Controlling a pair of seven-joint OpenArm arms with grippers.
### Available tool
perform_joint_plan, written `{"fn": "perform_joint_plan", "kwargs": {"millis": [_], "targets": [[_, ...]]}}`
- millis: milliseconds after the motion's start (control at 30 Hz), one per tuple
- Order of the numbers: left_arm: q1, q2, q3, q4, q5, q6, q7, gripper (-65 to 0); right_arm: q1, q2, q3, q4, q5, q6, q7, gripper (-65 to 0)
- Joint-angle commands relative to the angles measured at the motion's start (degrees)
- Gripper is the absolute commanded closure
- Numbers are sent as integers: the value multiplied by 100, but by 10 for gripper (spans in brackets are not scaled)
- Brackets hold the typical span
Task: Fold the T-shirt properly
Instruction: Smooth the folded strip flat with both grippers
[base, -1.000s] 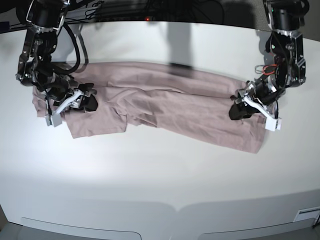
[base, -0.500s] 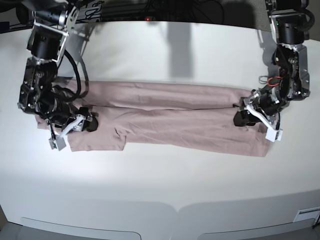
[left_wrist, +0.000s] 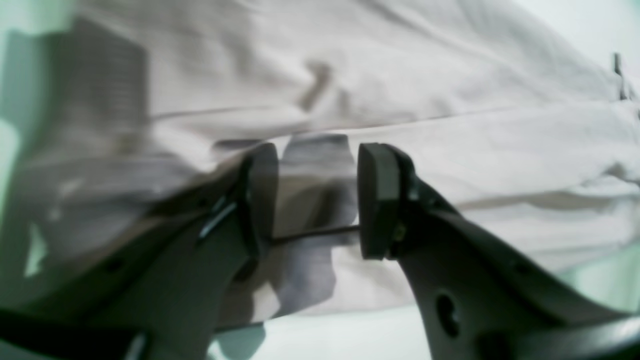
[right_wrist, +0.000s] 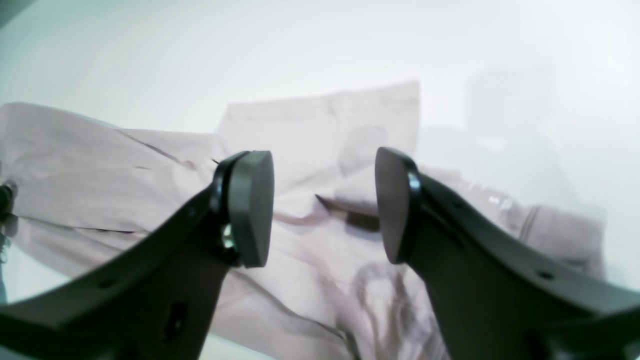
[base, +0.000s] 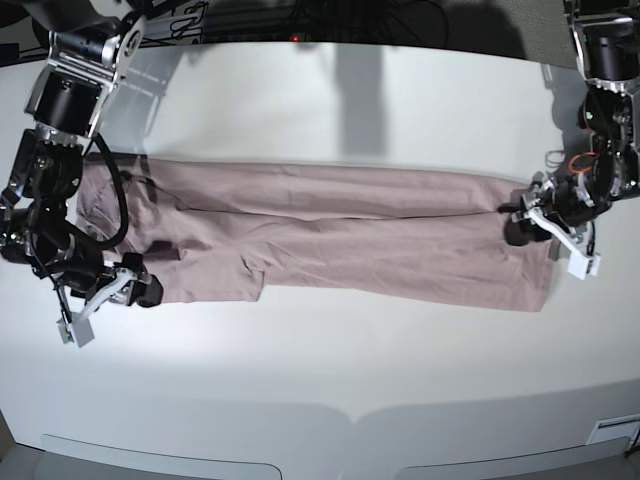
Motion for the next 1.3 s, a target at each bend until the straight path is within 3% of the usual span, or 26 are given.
{"fn": "perform_joint_plan", "kwargs": {"millis": [0,233,300,367,567,700,1000,1267], "targets": [[-153,-120,-35,275,-57,-52,-254,-260,144,94,9,219,164,28,101,-330],[-151,-236,-35,981,1078,-35,-599,-272,144,94,9,520,492,28,-17,-330],[-151,-249,-35,992,1141,-37,-584,-341,144,92,9,520,494,28,-72,-330],[-146,-264,-35,992,1141,-37,-579,-467,142,94,9,520,492,28,-92,-330],[-146,-264,-35,992,1228,-37,-584,-458,142,94,9,520,494,28,-92,-330],[-190,-264,-87,992,2039,-7,-437,-457,142,94,9,520,496,28,-92,-330],[-911,-850,-232,424,1552,-173,-260,-457,142,94,9,520,962,28,-411,-330],[-1740,-1038,-232,-2199,608,-1021,-68,-457,142,92,9,520,1119,28,-481,-330]]}}
